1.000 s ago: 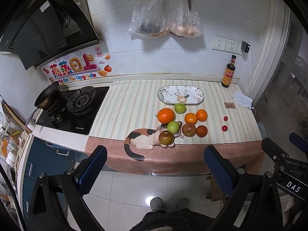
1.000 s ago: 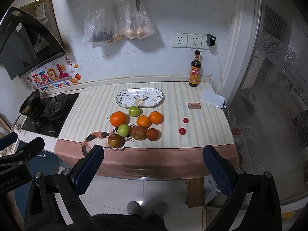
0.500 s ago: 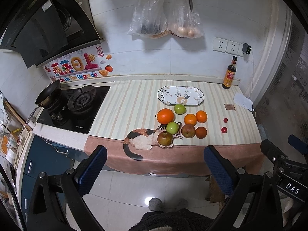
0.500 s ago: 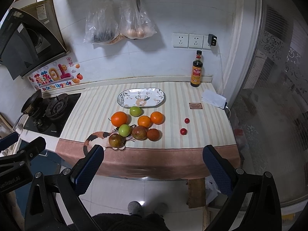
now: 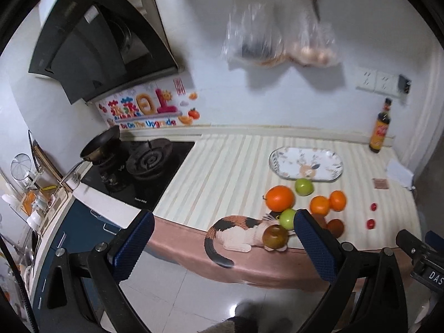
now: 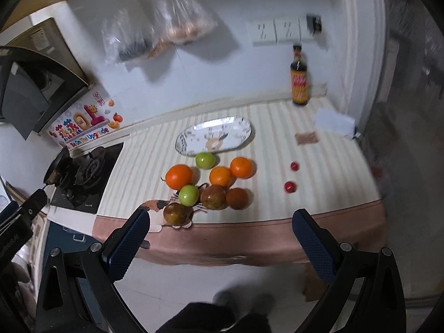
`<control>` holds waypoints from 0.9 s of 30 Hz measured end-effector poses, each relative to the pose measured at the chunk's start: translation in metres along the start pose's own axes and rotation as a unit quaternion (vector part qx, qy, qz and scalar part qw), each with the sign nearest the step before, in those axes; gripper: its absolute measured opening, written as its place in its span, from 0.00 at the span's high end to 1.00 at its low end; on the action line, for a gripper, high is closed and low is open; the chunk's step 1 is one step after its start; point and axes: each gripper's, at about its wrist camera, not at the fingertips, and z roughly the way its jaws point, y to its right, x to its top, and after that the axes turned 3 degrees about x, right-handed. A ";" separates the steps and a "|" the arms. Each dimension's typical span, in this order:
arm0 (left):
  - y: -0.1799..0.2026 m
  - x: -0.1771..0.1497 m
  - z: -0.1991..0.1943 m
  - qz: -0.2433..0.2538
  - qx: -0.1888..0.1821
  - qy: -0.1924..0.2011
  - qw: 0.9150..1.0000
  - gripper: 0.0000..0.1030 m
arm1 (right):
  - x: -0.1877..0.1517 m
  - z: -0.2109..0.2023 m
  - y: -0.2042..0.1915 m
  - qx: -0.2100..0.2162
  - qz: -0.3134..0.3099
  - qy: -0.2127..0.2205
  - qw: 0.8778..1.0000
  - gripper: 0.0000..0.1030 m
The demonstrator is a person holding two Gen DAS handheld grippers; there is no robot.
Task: Organize fruits
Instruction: 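Grasp a large orange with the left tool while the right tool grasps a red apple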
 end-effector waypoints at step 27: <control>0.192 0.030 0.346 0.406 -0.202 -0.244 0.857 0.00 | 0.042 0.308 0.037 -0.032 0.200 -0.199 0.959 0.22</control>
